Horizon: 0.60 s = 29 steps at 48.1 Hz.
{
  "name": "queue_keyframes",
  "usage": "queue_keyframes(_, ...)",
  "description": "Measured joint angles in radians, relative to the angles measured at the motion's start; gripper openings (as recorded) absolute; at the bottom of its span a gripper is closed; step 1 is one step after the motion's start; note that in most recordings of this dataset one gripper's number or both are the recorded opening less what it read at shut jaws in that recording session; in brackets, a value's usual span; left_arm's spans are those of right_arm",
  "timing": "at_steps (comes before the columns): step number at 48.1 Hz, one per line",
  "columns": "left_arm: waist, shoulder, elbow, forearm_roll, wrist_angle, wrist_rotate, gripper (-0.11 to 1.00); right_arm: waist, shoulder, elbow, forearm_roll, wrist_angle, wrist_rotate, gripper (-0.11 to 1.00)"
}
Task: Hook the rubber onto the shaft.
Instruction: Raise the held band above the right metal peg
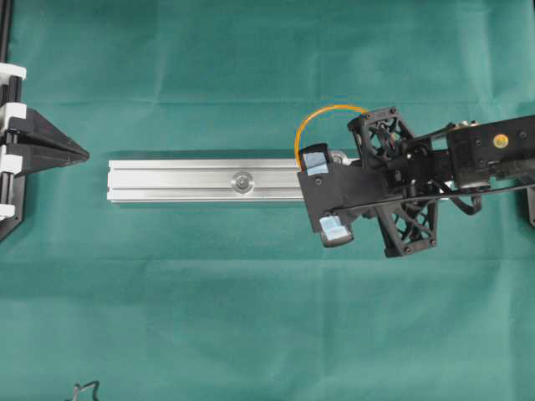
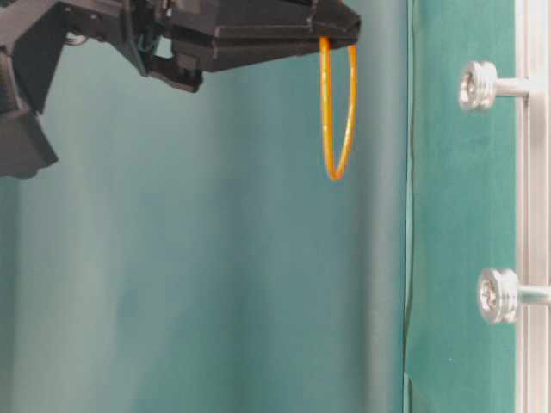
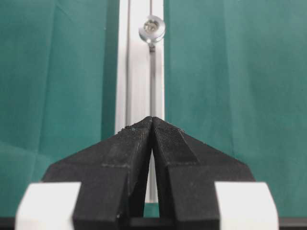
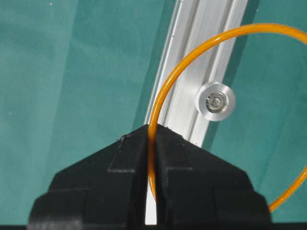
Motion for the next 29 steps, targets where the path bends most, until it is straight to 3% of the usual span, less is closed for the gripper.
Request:
queue_keyframes(17, 0.0, 0.0, 0.002, 0.0, 0.0, 0.0, 0.0, 0.0, 0.051, 0.094, 0.011, -0.126, 0.0, 0.05)
queue_keyframes(29, 0.0, 0.0, 0.0, 0.0, 0.0, 0.0, 0.0, 0.0, 0.101, 0.104, 0.014, -0.21, 0.0, 0.05)
